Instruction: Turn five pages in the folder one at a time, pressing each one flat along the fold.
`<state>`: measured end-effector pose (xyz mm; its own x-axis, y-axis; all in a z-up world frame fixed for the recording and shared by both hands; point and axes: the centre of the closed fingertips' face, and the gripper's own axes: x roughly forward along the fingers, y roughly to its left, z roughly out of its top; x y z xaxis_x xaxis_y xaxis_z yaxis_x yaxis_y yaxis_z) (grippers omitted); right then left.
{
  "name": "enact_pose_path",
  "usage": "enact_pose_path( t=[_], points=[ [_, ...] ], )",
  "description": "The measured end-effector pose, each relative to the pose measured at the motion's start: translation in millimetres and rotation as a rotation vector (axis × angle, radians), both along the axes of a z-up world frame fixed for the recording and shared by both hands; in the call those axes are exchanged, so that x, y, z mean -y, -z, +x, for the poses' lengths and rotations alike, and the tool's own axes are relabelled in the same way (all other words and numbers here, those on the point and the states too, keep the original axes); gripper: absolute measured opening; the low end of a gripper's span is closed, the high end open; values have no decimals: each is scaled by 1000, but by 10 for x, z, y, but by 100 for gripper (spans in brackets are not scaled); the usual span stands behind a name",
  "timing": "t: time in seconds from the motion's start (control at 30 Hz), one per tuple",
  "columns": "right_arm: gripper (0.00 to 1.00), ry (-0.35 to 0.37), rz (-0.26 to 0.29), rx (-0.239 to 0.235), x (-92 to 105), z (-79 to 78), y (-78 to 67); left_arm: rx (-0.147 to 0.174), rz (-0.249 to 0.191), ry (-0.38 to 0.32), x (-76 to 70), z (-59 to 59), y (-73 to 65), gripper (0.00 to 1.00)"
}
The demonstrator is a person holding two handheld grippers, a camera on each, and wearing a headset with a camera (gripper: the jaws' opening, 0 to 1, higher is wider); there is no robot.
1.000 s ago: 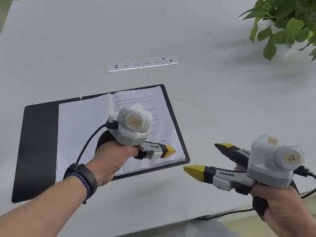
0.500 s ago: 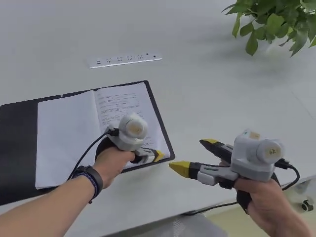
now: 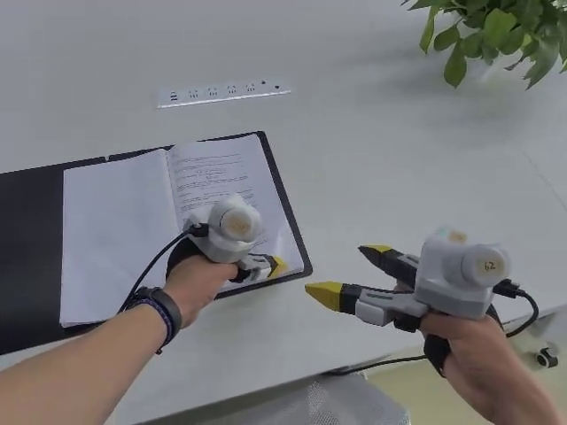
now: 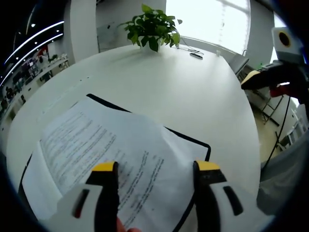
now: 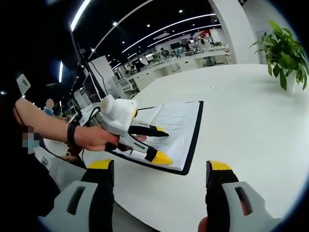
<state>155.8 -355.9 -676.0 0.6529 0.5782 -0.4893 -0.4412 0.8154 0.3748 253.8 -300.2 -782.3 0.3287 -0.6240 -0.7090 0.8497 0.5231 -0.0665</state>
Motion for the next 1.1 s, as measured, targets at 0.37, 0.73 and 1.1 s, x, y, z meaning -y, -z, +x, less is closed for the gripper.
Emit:
enact_pose_path(
  t=[0.37,0.73,1.1],
  points=[
    [70,-2,54,2,-21,345,80,-4,-1,-8,5,0,-6,63],
    [61,-1,174,-45,-126,800,284,-5,-6,-17,17,-4,-16,63],
    [57,-44,232,-130,-353,977,585,-4,-12,-20,26,-6,-17,64]
  ],
)
